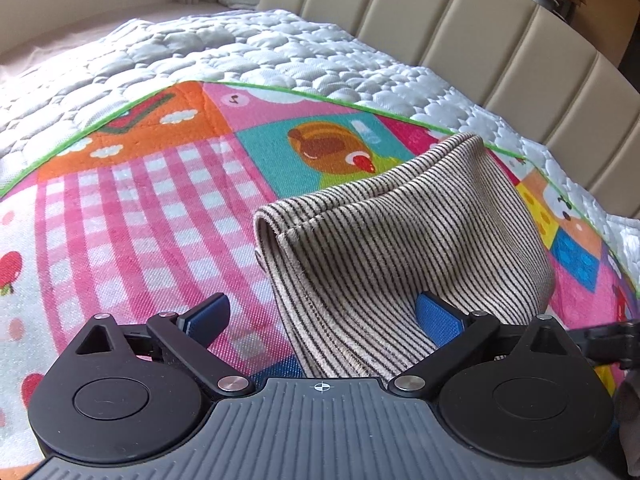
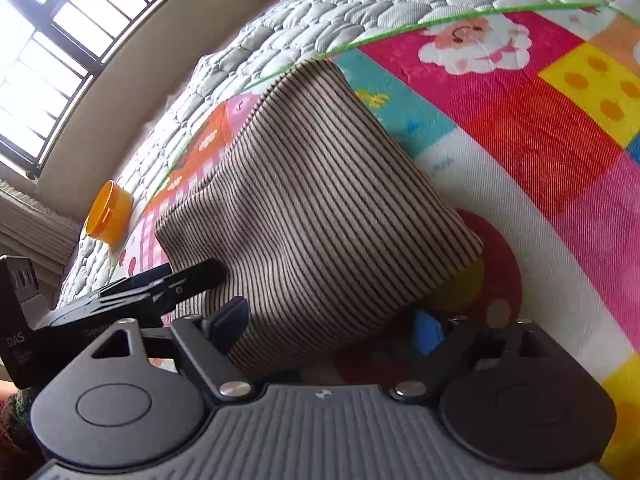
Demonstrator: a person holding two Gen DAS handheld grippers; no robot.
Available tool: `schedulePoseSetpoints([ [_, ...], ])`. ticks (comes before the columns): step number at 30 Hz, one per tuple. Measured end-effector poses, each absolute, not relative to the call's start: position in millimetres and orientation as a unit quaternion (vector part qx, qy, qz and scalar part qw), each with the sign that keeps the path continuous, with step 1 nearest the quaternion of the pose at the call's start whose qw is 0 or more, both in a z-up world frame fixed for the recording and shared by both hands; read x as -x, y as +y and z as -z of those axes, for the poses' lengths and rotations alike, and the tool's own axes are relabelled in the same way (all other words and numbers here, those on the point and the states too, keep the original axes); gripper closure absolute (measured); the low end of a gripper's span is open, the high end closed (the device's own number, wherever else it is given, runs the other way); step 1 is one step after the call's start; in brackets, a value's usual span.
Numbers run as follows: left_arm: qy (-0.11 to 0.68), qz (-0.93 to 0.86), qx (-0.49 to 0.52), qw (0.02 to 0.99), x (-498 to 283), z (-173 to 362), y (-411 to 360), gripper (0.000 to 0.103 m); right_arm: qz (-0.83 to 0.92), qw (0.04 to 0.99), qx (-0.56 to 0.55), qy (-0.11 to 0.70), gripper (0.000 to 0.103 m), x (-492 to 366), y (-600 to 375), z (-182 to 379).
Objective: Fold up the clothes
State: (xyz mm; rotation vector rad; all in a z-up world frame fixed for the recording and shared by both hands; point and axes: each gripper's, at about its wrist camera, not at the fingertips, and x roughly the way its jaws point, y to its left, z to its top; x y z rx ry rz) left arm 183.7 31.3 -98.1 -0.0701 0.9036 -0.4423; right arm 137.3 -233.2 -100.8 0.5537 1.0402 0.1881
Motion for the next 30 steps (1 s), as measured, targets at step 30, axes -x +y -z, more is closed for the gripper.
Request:
schedulePoseSetpoints([
  [30, 0.436, 0.336, 0.059, 0.833, -223.3, 115.7, -16.1, 0.002, -0.036, 0.889, -0.203, 0.409, 0.010, -236.9, -297.8, 81.0],
])
